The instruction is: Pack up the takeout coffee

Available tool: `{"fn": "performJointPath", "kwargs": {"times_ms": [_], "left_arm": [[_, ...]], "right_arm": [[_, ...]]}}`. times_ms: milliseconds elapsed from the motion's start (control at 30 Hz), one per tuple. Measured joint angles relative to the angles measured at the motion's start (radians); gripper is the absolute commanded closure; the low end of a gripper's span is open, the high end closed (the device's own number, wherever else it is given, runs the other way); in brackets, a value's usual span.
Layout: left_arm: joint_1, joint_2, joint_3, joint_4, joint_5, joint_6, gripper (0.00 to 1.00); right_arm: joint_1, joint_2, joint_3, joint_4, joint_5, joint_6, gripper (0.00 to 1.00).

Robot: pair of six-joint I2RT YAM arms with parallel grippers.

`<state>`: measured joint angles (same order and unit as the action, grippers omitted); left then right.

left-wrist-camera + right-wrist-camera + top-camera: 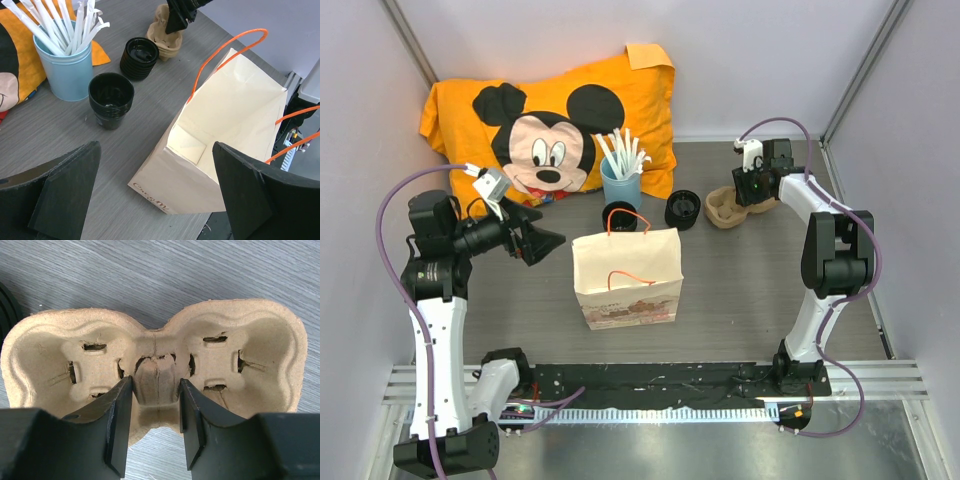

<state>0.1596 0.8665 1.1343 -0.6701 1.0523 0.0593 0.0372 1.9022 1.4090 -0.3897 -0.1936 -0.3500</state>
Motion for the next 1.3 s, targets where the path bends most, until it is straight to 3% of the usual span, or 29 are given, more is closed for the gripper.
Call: {"fn": "performJointPath", "kwargs": {"times_ms": [833, 1000, 1300], "left_arm": [[0.006, 0.0, 0.0, 0.001, 0.007, -0.004, 0.0], [0.006, 0.012, 0.016, 0.0, 0.006, -0.009, 0.0], [-0.035, 0.094, 0.191, -0.002, -0.006, -0.006, 0.0]], "right_arm": [[0.0, -0.102, 0.0, -0.008, -0.008, 0.014, 0.77], [0.0, -0.183, 0.002, -0.019, -0.006, 0.026, 0.78], [0.0, -0.385, 0.063, -0.106, -0.039, 0.066, 0.76]]}}
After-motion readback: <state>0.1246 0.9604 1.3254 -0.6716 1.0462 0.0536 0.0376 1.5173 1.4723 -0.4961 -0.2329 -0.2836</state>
